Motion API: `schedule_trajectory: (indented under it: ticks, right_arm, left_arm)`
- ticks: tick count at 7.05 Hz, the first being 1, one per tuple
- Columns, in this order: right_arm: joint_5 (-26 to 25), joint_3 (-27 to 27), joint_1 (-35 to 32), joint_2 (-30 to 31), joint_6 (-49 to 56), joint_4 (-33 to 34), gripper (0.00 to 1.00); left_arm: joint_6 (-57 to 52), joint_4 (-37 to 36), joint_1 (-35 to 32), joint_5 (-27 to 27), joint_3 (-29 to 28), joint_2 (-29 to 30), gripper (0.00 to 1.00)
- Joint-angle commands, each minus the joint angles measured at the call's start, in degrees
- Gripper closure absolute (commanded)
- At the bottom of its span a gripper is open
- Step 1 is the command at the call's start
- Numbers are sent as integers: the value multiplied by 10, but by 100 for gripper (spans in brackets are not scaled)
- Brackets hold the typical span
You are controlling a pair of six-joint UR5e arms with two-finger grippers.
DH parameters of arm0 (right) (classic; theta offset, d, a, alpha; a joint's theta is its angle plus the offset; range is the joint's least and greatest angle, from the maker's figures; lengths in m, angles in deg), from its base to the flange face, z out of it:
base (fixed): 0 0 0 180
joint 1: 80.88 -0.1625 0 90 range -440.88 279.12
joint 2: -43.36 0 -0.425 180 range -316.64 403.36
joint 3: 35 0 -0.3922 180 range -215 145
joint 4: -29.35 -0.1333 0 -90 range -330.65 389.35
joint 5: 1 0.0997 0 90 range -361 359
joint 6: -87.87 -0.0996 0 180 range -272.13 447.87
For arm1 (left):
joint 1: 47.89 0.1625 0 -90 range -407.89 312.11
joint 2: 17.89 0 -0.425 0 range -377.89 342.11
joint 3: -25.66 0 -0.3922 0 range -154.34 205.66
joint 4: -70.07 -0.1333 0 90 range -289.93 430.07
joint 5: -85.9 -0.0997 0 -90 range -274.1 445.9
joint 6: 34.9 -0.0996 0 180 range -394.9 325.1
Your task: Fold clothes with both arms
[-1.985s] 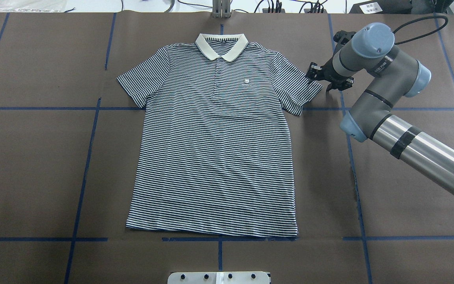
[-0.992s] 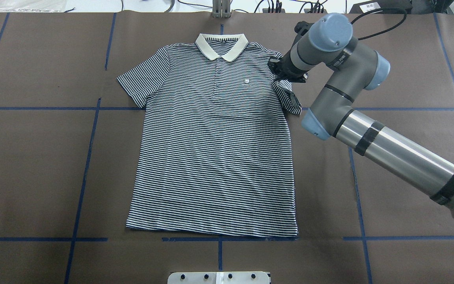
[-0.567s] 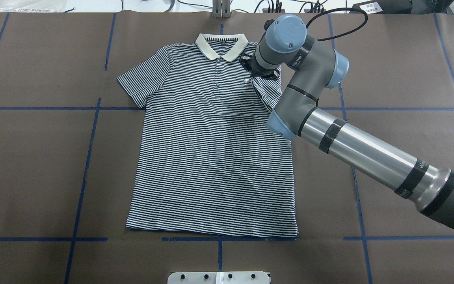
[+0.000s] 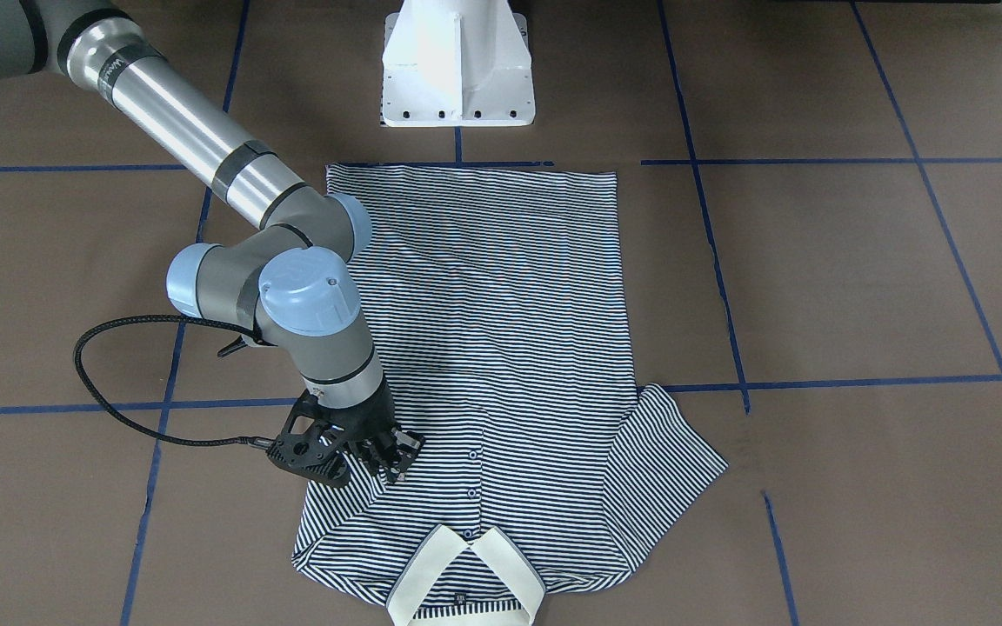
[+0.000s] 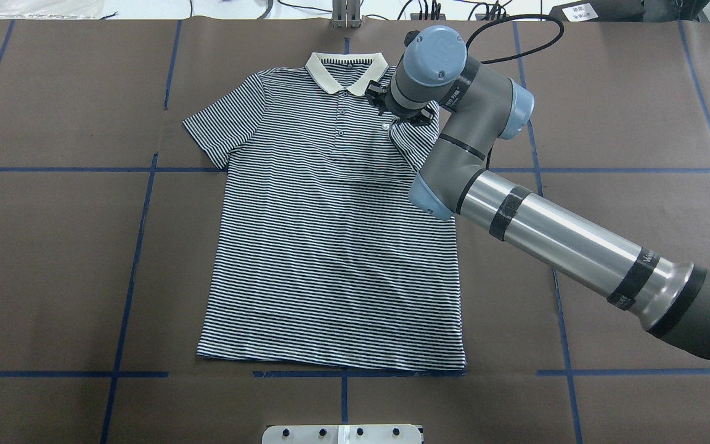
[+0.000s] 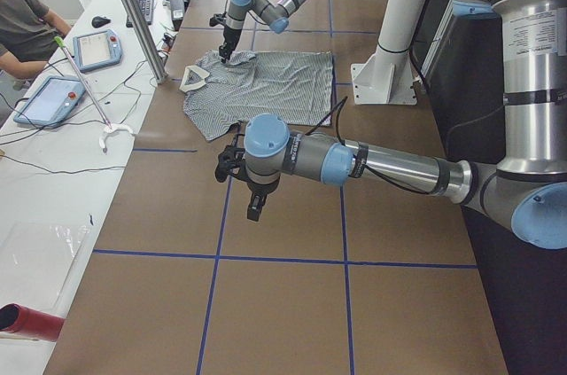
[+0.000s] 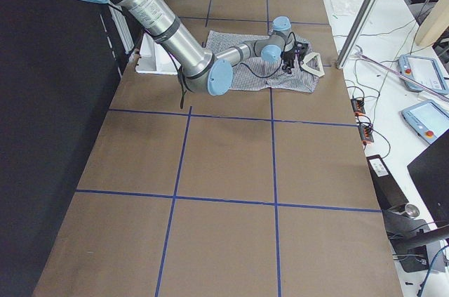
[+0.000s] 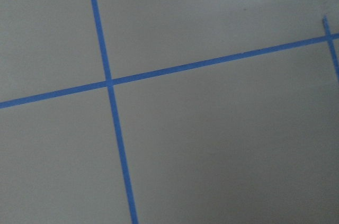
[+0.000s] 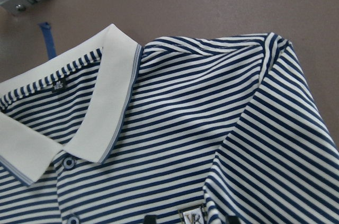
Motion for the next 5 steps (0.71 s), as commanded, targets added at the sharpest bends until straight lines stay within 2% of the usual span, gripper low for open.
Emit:
schedule_trajectory:
  ticks: [1, 2, 3, 4, 5]
  right_arm:
    - [3, 77, -7, 43, 12, 7, 0]
    - [4, 132, -7, 83, 10, 6, 0]
    - [7, 176, -7, 110, 8, 6, 0]
    - [23, 201, -10, 122, 7, 6, 0]
    - [57, 226, -35, 155, 13, 0, 0]
  left_arm:
    - [179, 150, 91, 10, -60, 69, 0]
    - [313, 155, 120, -22, -104, 141, 0]
    - [426, 155, 181, -42, -167, 233, 0]
    - [490, 155, 233, -62, -224, 302, 2]
    - [550, 160, 276, -137, -269, 357, 4]
